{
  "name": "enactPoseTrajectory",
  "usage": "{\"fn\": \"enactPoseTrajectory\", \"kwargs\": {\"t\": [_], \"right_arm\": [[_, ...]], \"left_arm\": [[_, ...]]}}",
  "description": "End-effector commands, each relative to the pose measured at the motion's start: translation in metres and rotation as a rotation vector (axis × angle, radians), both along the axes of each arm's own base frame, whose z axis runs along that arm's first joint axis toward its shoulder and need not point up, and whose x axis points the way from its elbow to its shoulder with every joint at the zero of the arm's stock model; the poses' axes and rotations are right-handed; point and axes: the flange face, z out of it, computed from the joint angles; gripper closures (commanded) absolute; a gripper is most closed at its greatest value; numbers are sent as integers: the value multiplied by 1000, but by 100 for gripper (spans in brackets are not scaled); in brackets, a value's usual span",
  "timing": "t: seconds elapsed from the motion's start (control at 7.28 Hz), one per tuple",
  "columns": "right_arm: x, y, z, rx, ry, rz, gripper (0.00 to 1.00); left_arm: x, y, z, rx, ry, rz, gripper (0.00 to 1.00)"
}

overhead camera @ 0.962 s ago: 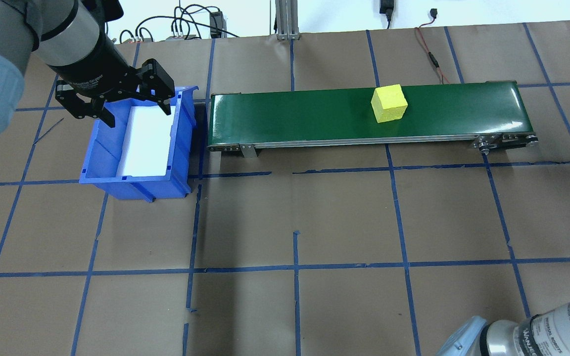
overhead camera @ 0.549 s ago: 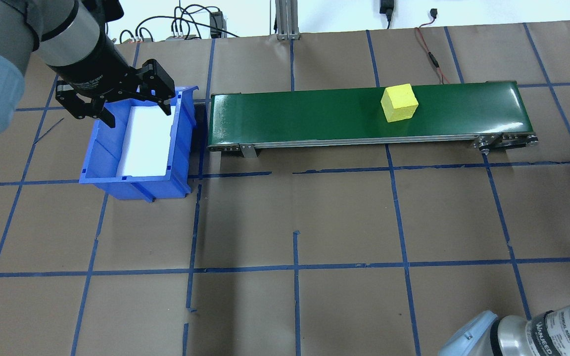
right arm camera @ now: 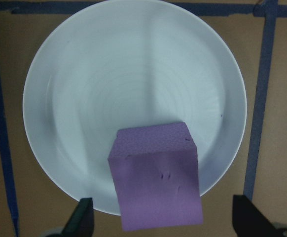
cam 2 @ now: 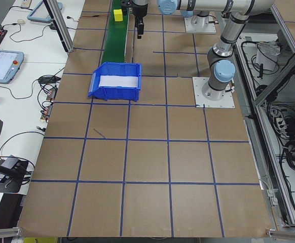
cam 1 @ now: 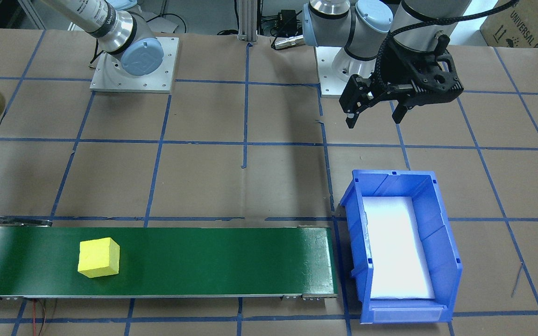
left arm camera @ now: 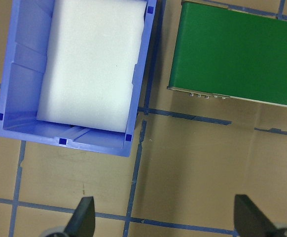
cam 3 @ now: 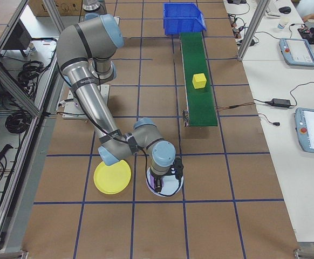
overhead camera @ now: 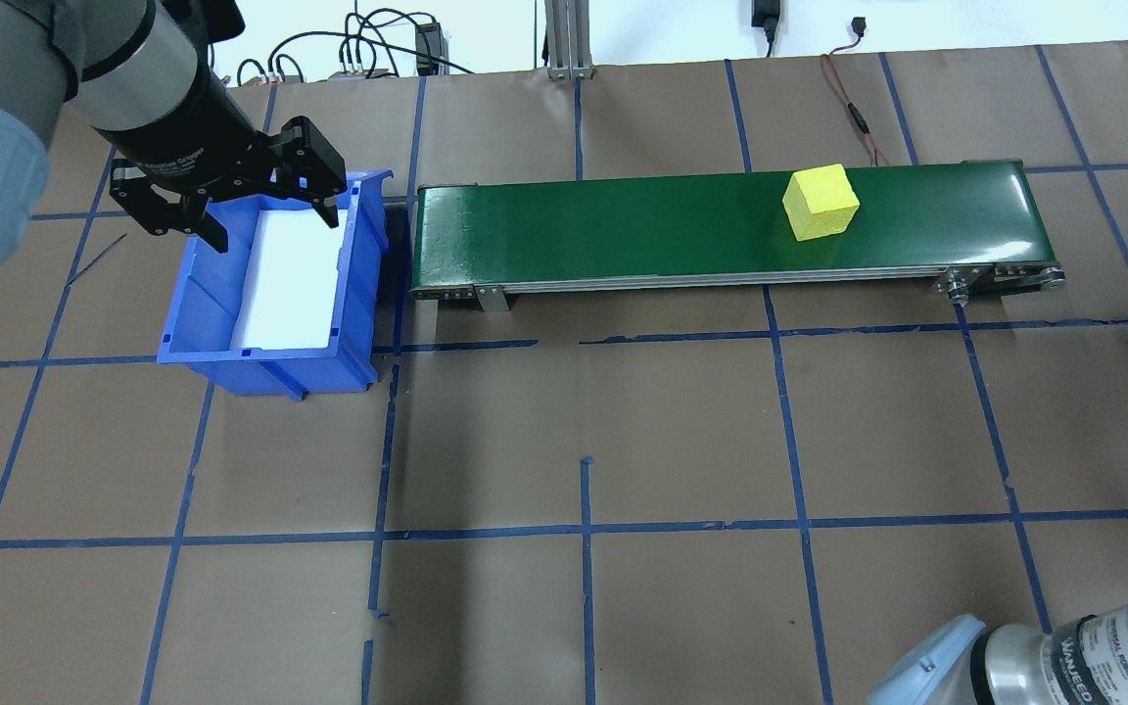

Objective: Move block left to right into plate

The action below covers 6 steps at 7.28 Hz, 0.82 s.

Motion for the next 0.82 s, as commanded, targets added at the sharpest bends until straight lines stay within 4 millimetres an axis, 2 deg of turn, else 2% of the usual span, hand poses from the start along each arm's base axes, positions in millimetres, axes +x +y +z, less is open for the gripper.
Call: {"fn": "enactPoseTrajectory", "kwargs": {"t": [0.0,0.14,0.27,0.55,0.69], "right_arm": [[55,-42,39,-41,-28,-12,0],[105,-70,53,-28,-46,-38,0],[162,-115,65,-96,-85,-11,0],[238,-160,74,-140,-132,7,0],[287,-180,75,-143,-141,24,0]], "left_arm": [[0,0,0,0,0,1,0],[0,0,0,0,0,1,0],[0,0,0,0,0,1,0],[0,0,0,0,0,-1,0],[0,0,0,0,0,1,0]]}}
